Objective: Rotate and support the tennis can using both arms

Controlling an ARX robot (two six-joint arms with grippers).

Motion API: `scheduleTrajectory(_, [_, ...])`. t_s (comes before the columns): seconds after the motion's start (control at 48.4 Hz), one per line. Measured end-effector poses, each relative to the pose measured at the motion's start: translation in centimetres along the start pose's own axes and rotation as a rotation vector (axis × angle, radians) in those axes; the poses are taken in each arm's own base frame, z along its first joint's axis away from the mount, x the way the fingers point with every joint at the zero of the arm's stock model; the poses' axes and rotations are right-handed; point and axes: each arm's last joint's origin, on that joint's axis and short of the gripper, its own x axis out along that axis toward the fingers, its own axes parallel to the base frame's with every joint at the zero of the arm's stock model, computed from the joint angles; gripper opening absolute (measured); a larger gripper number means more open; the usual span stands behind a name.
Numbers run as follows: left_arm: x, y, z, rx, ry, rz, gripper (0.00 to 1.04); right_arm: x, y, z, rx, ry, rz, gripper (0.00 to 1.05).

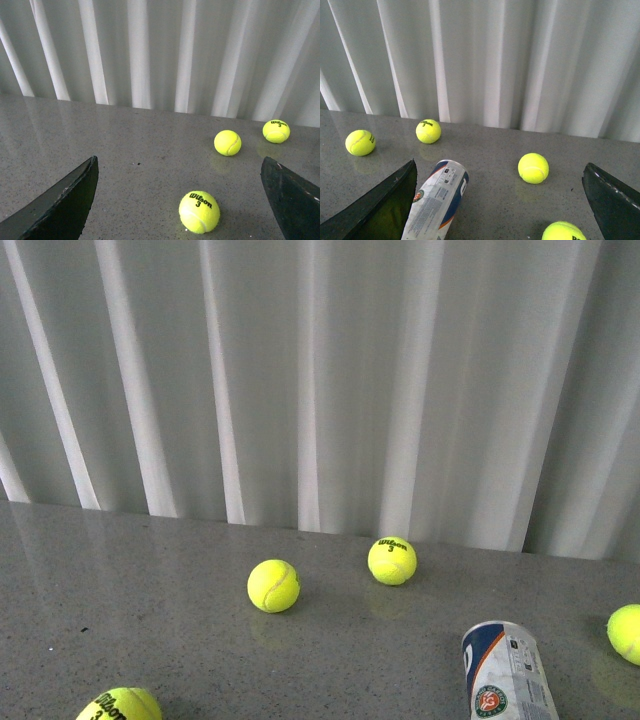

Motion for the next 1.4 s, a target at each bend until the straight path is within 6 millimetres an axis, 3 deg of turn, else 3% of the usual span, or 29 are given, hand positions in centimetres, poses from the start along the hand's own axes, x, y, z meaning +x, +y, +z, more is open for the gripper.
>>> scheduleTrajectory(0.248, [0.0, 0.0, 0.0, 0.000, 0.000, 0.000, 0.98, 0.0, 0.0, 0.0, 0.000, 0.001, 0.000, 0.98])
scheduleTrajectory(0.33, [0.0, 0.0, 0.0, 0.000, 0.000, 0.001, 0.98, 0.1, -0.1, 0.3, -0.031, 0.169, 0.104, 0.98])
scheduleTrajectory(0.413, [0.0, 0.0, 0.0, 0.000, 0.000, 0.000, 0.98, 1.1, -0.4, 2.1, -0.018, 0.268, 0.168, 0.98])
scheduleTrajectory(0.495, [0.0, 0.0, 0.0, 0.000, 0.000, 0.000, 0.98, 3.4, -1.1, 5.8, -0.013, 0.202, 0.125, 0.98])
scheduleTrajectory(0.557, [0.0, 0.0, 0.0, 0.000, 0.000, 0.000, 0.98, 7.4, -1.9, 9.6, 0.050, 0.144, 0.085, 0.98])
scheduleTrajectory(0.64, [0.0, 0.0, 0.0, 0.000, 0.000, 0.000, 0.98, 13.3, -2.3, 10.9, 0.169, 0.260, 0.054, 0.98])
scheduleTrajectory(0.681, [0.0, 0.0, 0.0, 0.000, 0.000, 0.000, 0.98, 17.2, -2.0, 10.0, 0.238, 0.403, 0.049, 0.98])
scheduleTrajectory(0.743, [0.0, 0.0, 0.0, 0.000, -0.001, 0.000, 0.98, 20.2, -1.5, 8.2, 0.288, 0.539, 0.042, 0.98])
scheduleTrajectory(0.785, [0.0, 0.0, 0.0, 0.000, 0.000, 0.000, 0.98, 22.9, -0.4, 5.8, 0.333, 0.699, 0.050, 0.98])
scheduleTrajectory(0.867, [0.0, 0.0, 0.0, 0.000, 0.000, 0.000, 0.98, 25.2, 1.6, 2.9, 0.360, 0.880, 0.066, 0.98])
scheduleTrajectory(1.135, [0.0, 0.0, 0.0, 0.000, 0.000, 0.000, 0.98, 25.8, 5.4, -0.9, 0.331, 1.064, 0.098, 0.98])
scheduleTrajectory(1.404, [0.0, 0.0, 0.0, 0.000, 0.000, 0.000, 0.98, 25.1, 6.3, -3.4, 0.328, 1.128, 0.085, 0.98])
